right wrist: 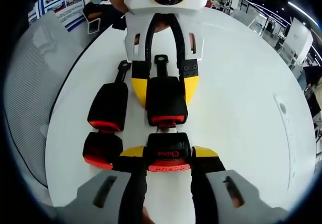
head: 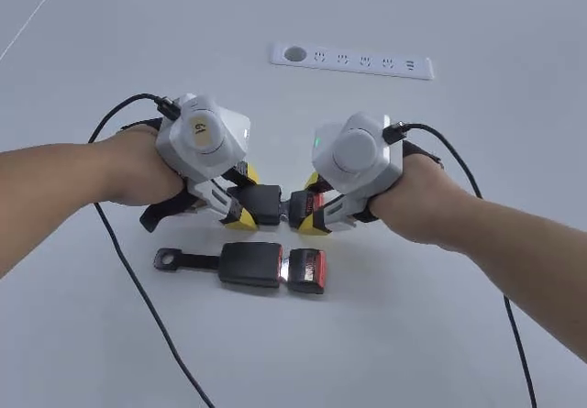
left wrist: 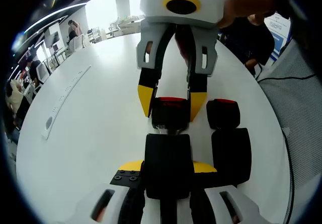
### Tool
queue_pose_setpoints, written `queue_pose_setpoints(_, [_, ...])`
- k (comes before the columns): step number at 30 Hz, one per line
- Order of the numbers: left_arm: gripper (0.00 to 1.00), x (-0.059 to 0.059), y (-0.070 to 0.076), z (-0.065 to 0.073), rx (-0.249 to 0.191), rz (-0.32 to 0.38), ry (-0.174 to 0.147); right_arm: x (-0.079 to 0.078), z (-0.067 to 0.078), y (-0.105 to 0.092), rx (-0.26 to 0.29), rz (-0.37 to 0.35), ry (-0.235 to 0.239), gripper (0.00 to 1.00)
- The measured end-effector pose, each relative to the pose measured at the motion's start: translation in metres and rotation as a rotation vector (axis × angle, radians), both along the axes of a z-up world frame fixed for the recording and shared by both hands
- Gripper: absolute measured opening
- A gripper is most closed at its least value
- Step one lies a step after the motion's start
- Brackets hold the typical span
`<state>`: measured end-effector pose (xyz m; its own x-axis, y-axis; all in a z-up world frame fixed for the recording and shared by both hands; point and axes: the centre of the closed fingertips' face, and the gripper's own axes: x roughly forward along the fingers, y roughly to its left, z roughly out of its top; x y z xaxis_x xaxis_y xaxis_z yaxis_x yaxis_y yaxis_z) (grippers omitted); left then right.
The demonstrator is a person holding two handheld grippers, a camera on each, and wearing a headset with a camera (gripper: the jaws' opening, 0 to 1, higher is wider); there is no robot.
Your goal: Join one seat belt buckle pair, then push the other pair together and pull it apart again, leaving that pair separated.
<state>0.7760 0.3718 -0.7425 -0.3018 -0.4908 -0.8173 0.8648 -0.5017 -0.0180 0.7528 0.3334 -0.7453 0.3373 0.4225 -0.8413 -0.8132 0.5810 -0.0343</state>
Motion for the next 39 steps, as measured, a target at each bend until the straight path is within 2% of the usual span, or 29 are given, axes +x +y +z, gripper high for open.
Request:
queue_pose_setpoints(7, [0.33,0.0,0.001,0.0,0.001,0.004,0.001,-0.002,-0.001,-0.007,0.004,0.0,0.01,0.31])
queue_pose_setpoints(10, [0.33,-0.001,0.001,0.0,0.002,0.002,-0.001,-0.003,0.0,-0.008,0.024,0.0,0.008,0.31])
queue_pose_setpoints(15, [0.33,0.0,0.001,0.0,-0.007,0.005,0.006,-0.004,-0.001,-0.008,0.014,0.003,0.006,0.32])
queue_pose_setpoints(22, [0.33,0.0,0.001,0.0,-0.009,0.007,0.008,-0.01,-0.001,-0.018,0.022,-0.019,0.007,0.32])
queue_pose_setpoints(39, [0.34,-0.001,0.002,0.0,-0.002,0.001,0.003,-0.046,0.002,-0.054,0.018,-0.073,0.016,0.33])
